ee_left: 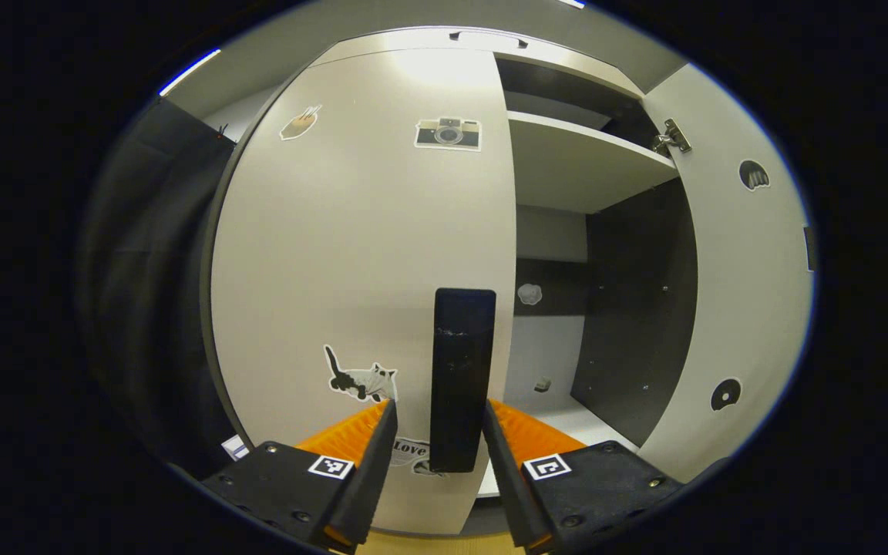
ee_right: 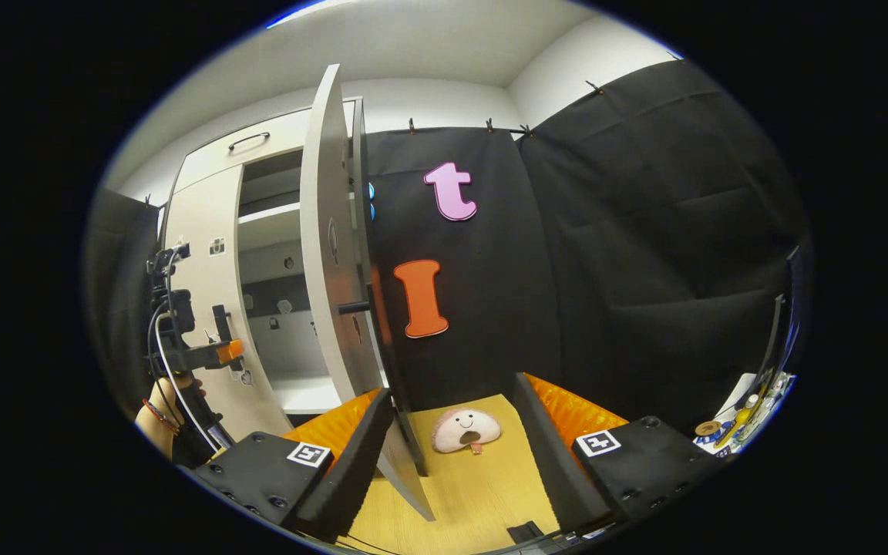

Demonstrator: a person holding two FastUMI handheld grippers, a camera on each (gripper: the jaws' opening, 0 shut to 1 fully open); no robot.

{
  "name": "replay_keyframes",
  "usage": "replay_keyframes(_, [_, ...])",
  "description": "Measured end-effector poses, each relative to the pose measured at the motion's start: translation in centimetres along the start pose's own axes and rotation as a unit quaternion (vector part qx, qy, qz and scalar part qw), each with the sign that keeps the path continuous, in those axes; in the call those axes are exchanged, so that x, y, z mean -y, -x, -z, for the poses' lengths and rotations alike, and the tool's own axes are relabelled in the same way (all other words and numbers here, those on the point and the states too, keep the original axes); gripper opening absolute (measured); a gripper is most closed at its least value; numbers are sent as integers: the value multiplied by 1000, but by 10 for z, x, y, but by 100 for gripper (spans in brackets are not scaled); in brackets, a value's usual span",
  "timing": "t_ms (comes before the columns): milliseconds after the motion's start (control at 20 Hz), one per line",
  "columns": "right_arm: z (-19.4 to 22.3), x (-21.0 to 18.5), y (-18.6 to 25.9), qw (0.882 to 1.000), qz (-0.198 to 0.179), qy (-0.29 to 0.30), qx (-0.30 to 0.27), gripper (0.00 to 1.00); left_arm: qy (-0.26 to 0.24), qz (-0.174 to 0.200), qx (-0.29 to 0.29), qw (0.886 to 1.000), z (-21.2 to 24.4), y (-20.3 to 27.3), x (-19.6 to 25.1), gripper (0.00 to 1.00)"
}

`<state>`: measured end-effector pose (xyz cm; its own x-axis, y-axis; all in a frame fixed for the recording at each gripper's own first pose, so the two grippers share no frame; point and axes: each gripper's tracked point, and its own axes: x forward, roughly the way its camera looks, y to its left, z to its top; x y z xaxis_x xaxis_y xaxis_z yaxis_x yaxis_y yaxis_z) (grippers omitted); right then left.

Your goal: Open the right door of the double-door shoe cabinet with the right hand, and open the left door with the left hand.

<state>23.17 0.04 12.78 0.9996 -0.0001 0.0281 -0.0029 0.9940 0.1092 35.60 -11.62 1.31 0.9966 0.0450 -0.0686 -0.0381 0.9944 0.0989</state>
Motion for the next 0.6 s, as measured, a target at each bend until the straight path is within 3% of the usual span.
replay_keyframes(50, [0, 1, 0, 1000, 1, 0, 2, 92, 1, 1, 0, 1000, 0, 0, 0, 63])
replay_keyframes(100, [-1, 0, -1, 1000, 0, 1, 3, 100, 2, 3, 0, 1000, 1, -1, 1, 59])
replay_keyframes(250, [-1, -4, 1, 1000, -6, -3, 2, 100, 3, 15, -3, 1000, 1, -1, 10, 47])
replay_keyframes(300, [-2, -5, 1, 1000, -8, -4, 5, 100, -1, 11, -5, 1000, 1, -3, 9, 38])
replay_keyframes(600, [-5, -8, 7, 1000, -15, 2, 9, 100, 11, 21, -2, 1000, 2, 0, 9, 27])
